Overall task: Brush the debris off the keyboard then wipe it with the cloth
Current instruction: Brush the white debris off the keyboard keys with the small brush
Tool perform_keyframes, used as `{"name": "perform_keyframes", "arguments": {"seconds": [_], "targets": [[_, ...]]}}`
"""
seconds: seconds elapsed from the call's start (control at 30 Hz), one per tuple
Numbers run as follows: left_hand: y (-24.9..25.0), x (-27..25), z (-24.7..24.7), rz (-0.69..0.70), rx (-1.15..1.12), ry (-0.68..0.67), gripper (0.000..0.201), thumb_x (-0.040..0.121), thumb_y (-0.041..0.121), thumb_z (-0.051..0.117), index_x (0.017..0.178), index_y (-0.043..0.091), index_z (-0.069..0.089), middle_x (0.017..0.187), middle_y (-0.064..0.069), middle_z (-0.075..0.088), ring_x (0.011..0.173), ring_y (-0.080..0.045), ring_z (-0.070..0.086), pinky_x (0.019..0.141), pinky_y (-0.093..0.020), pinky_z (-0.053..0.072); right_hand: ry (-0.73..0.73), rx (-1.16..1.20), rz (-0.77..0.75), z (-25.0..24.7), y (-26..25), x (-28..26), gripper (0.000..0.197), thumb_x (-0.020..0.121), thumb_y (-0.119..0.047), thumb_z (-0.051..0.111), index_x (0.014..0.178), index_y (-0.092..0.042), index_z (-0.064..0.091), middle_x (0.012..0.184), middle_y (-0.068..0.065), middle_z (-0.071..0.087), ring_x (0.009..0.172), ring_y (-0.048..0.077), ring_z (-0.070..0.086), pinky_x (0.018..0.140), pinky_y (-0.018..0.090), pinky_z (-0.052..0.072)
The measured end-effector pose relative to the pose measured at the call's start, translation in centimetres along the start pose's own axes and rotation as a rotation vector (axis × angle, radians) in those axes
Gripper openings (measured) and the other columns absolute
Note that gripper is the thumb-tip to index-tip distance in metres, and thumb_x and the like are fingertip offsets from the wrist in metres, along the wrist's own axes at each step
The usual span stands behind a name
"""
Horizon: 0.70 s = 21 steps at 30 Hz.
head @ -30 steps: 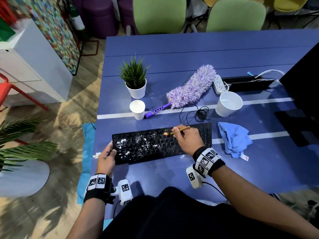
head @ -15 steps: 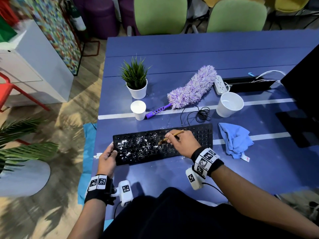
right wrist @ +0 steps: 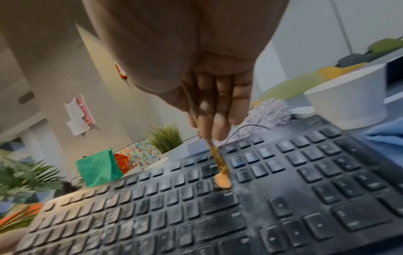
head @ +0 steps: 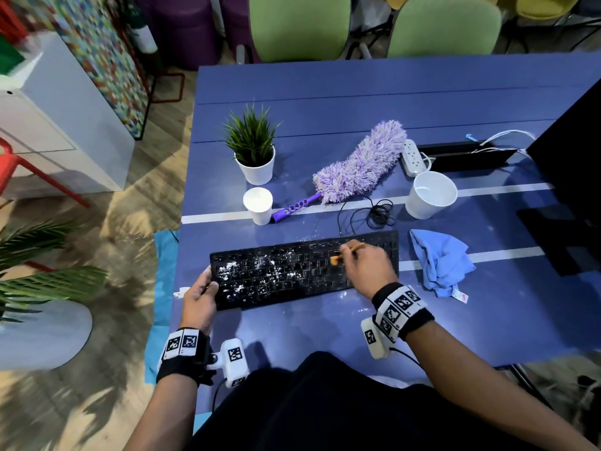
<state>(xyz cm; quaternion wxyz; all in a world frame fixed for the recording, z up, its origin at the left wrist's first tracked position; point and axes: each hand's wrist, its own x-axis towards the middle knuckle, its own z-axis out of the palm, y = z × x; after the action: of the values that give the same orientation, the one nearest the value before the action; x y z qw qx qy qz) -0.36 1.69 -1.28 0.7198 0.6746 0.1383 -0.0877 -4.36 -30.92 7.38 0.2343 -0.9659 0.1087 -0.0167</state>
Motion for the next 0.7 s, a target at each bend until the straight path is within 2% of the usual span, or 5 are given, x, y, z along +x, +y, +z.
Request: {"name": "perform_keyframes", "arguments": {"seconds": [0.1, 0.23, 0.4, 0.5, 0.7], "targets": [[0.0, -0.2, -0.2, -0.008, 0.009, 0.001, 0.045, 0.097, -0.013, 0.037, 0.126, 0.014, 0.058, 0.101, 0.016, 0.074, 0.114, -0.019, 0.057, 0.106, -0.034, 0.043, 0.069, 0.047, 0.015, -0.2, 1.4, 0.0, 0.033, 0.101, -0.034, 0.039, 0.084, -0.016, 0.062, 0.071, 0.002, 0.064, 0.070, 0.026, 0.065, 0.063, 0.028, 0.045], [0.2, -0.3, 0.0, -0.026, 0.035, 0.009, 0.045, 0.096, -0.015, 0.036, 0.133, 0.004, 0.054, 0.100, 0.016, 0.074, 0.097, -0.001, 0.065, 0.094, -0.019, 0.049, -0.045, 0.087, -0.050, 0.2, 2.1, -0.6, 0.032, 0.100, -0.038, 0.043, 0.090, -0.021, 0.068, 0.076, 0.003, 0.072, 0.072, 0.023, 0.067, 0.068, 0.032, 0.054], [0.4, -0.1, 0.0, -0.028, 0.029, 0.036, 0.046, 0.097, -0.014, 0.037, 0.138, 0.000, 0.051, 0.128, -0.014, 0.060, 0.117, -0.021, 0.055, 0.112, -0.043, 0.037, 0.251, 0.215, -0.044, -1.2, 2.8, -0.2, 0.027, 0.100, -0.026, 0.049, 0.093, -0.012, 0.071, 0.080, 0.005, 0.072, 0.068, 0.016, 0.063, 0.067, 0.027, 0.051], [0.2, 0.1, -0.2, -0.030, 0.032, 0.032, 0.045, 0.097, -0.013, 0.038, 0.139, 0.000, 0.050, 0.134, -0.018, 0.058, 0.120, -0.022, 0.054, 0.114, -0.046, 0.036, 0.108, 0.192, -0.007, -0.7, 3.0, -0.2, 0.042, 0.098, -0.043, 0.038, 0.092, -0.017, 0.071, 0.076, 0.003, 0.073, 0.070, 0.019, 0.068, 0.069, 0.031, 0.055], [0.2, 0.0, -0.1, -0.004, 0.050, 0.016, 0.046, 0.097, -0.014, 0.038, 0.135, 0.007, 0.052, 0.128, -0.012, 0.060, 0.119, -0.020, 0.053, 0.100, -0.021, 0.046, 0.141, 0.224, -0.010, 0.4, 3.6, -1.0, 0.032, 0.100, -0.030, 0.047, 0.090, -0.013, 0.072, 0.080, 0.001, 0.074, 0.073, 0.015, 0.067, 0.074, 0.028, 0.054]]}}
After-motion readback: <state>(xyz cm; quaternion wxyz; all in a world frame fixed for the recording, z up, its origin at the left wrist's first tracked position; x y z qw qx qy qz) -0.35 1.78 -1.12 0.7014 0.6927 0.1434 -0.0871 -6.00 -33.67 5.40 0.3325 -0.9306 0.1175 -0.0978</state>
